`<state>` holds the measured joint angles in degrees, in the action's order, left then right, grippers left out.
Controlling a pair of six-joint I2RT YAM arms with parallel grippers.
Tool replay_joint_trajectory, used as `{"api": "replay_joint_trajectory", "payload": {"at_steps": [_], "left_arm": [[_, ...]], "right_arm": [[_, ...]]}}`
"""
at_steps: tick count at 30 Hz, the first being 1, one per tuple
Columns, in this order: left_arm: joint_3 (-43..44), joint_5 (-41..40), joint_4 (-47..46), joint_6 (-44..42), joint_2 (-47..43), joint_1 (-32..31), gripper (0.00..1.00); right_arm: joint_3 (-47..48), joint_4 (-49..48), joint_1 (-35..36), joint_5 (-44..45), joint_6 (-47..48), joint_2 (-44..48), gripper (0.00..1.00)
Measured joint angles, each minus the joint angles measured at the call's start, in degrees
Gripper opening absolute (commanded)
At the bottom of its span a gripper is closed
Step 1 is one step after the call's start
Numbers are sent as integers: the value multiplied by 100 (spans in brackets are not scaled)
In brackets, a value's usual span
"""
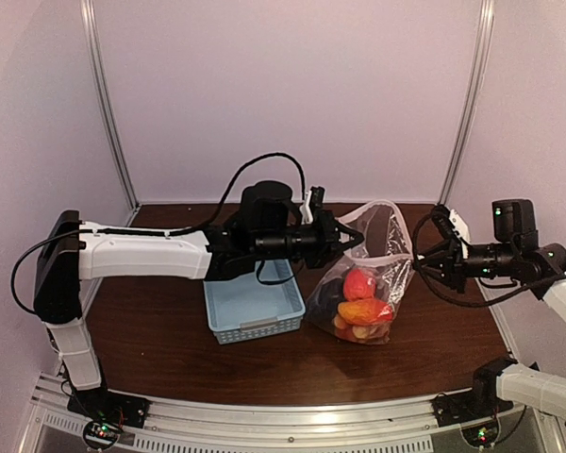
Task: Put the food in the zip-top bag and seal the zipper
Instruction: Pass from the left arm to the right
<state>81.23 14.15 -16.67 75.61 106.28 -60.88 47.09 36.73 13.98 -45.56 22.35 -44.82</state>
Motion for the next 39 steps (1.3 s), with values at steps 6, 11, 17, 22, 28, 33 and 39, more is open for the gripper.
{"api": "replay_joint_trajectory", "payload": {"at_steps": [6,11,17,22,28,33,39], "left_arm": [[-2,-28,-4,0,0,9,0],[-4,-39,-2,-2,-9,9,0],[-66,-107,2,-4,-114,9,0],[-103,-151,4,-4,-173,9,0],[-125,-160,0,-4,-173,9,0],[-120,-144,107,-195,-190,33,29],[365,-343,1569,-1482,-518,208,59]], "right_arm": [[-2,-179,0,-79,-109,-48,29],[-90,-240,0,-92,-136,4,29],[-284,-286,0,-83,-146,13,27],[-323,-332,0,-68,-201,22,19],[-321,-461,2,-85,-317,208,0],[-44,-133,0,-44,-122,208,0],[1545,1204,2,291,739,-63,0]]}}
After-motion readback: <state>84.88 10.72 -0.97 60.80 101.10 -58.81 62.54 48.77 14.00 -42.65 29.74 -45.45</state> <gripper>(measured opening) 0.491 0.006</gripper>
